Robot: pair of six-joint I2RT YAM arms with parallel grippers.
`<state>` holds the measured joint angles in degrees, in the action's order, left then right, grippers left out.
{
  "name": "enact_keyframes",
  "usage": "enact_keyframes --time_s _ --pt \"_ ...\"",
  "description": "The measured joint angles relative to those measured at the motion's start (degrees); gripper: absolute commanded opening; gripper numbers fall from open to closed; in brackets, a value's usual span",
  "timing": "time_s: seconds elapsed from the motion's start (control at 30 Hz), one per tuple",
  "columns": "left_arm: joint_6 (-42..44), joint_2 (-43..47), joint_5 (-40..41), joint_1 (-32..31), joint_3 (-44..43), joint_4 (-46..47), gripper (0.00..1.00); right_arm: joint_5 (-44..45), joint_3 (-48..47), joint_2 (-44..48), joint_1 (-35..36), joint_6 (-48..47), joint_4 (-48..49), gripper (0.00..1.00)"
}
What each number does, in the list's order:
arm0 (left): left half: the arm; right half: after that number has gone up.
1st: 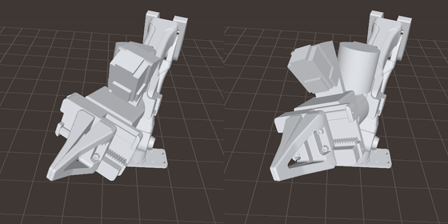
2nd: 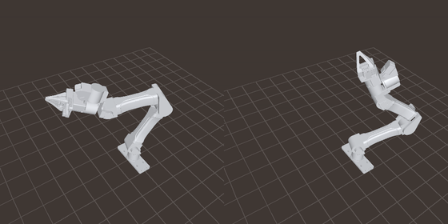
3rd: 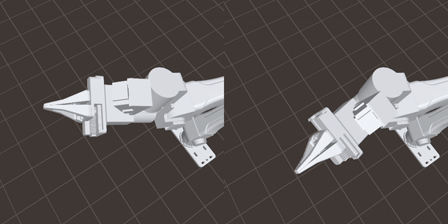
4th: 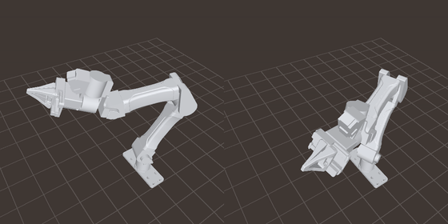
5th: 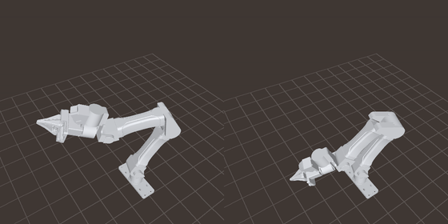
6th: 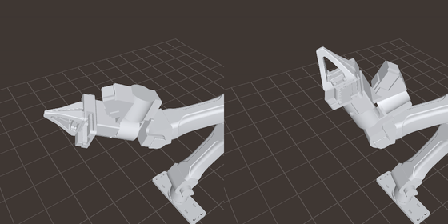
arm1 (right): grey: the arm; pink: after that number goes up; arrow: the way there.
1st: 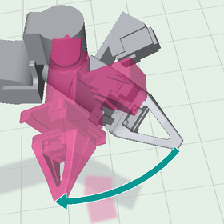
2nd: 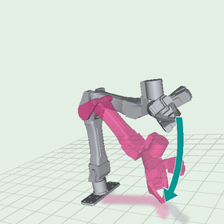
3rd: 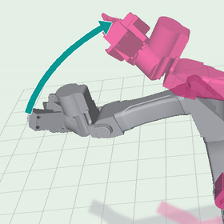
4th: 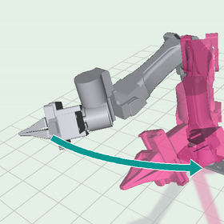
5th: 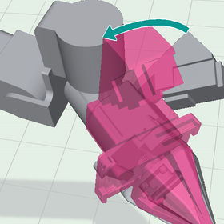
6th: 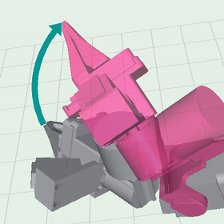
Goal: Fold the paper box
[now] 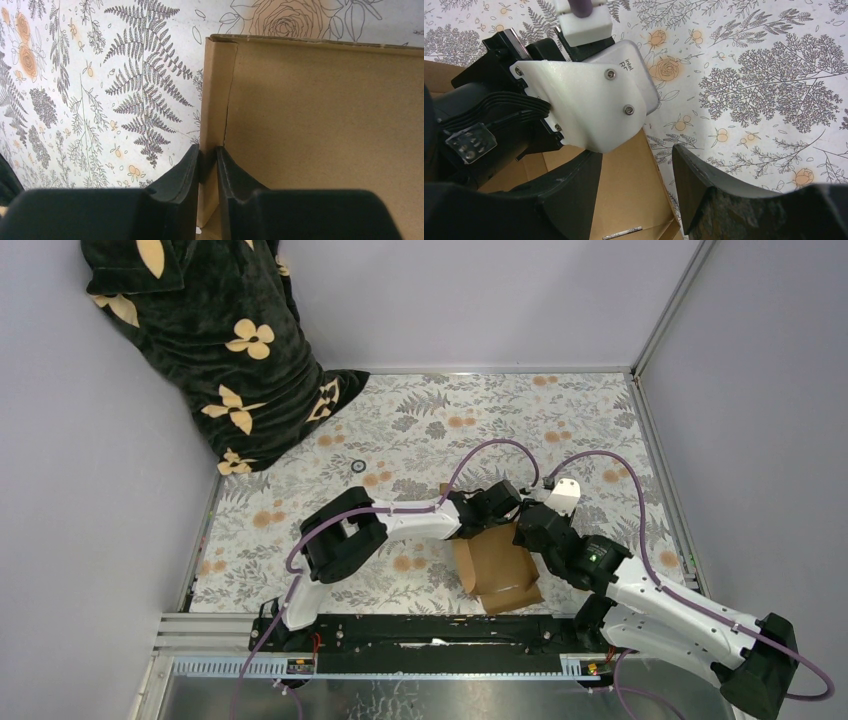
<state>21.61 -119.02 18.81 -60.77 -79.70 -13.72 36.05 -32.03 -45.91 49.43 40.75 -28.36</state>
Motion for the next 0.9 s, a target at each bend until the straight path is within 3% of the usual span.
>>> enact_keyframes --time_s 0.7,0.9 --pt "-0.5 -2.8 -18.7 5.6 -5.0 -0.6 0.29 -0.8 0.0 -0.6 -0.1 -0.6 1.3 0.61" --pt "-0.7 -3.7 -22.6 6.9 -6.6 -1.3 0.17 -1.0 0.0 -1.0 -0.1 -1.0 1.8 0.61"
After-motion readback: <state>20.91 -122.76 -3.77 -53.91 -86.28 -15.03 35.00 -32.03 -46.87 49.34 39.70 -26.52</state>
